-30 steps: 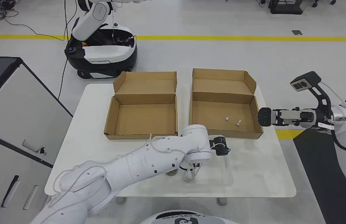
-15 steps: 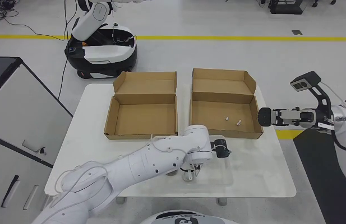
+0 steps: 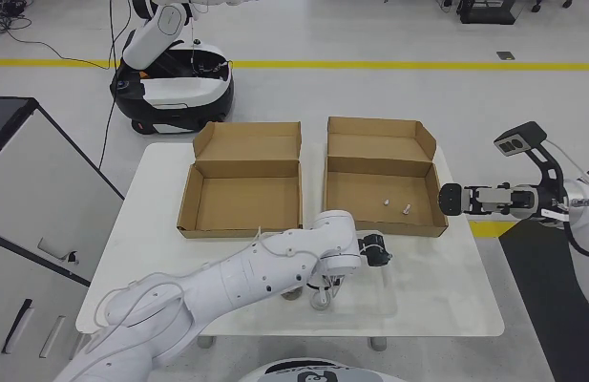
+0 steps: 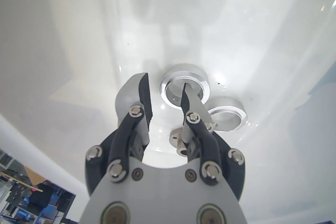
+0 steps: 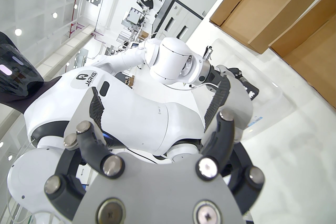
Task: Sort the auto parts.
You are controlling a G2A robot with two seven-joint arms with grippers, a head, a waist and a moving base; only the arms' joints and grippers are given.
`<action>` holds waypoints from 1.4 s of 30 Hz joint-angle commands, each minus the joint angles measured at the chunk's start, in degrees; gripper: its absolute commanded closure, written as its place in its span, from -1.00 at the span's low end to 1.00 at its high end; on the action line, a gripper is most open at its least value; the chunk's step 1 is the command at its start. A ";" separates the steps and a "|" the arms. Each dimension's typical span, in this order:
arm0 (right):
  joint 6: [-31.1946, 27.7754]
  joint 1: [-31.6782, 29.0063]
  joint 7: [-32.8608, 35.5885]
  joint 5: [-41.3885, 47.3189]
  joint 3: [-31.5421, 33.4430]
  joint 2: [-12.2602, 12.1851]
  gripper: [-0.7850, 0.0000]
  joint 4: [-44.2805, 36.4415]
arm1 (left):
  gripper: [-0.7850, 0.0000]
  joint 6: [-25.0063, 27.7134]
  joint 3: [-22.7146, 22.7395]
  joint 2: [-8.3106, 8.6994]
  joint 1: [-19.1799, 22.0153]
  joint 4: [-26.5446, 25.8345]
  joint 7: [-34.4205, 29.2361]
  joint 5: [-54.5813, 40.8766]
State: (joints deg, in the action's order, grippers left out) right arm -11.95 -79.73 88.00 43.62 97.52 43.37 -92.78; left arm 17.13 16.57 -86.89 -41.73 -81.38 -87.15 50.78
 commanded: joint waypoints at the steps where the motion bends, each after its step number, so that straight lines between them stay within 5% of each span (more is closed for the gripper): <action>1: 0.00 0.00 0.00 0.01 0.00 0.00 -1.00 0.00 | 0.25 0.13 -0.17 -0.12 0.12 0.31 0.14 -0.16; 20: 0.00 0.00 0.00 0.01 0.00 0.00 -1.00 0.00 | 0.44 0.61 -0.23 -0.43 -0.05 2.31 0.62 -0.87; 21: 0.00 0.00 0.00 0.01 0.00 0.00 -1.00 0.00 | 0.49 0.68 -0.23 -0.43 -0.07 2.38 0.69 -0.94; 23: 0.00 0.00 0.00 0.01 0.00 0.00 -1.00 0.00 | 1.00 0.84 -0.26 -0.44 -0.07 2.49 0.85 -0.96; 34: 0.00 0.00 0.00 0.01 0.00 0.00 -1.00 0.00 | 1.00 0.06 1.15 0.23 0.07 0.04 0.13 -1.11; 42: 0.00 0.00 0.00 0.01 0.00 0.00 -1.00 0.00 | 1.00 -1.82 5.57 3.38 -0.75 -9.03 -0.85 0.62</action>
State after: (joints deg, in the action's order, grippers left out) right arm -11.95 -79.73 88.00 43.62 97.52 43.37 -92.78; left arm 15.47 21.54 -83.99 -42.26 -89.23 -88.01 51.35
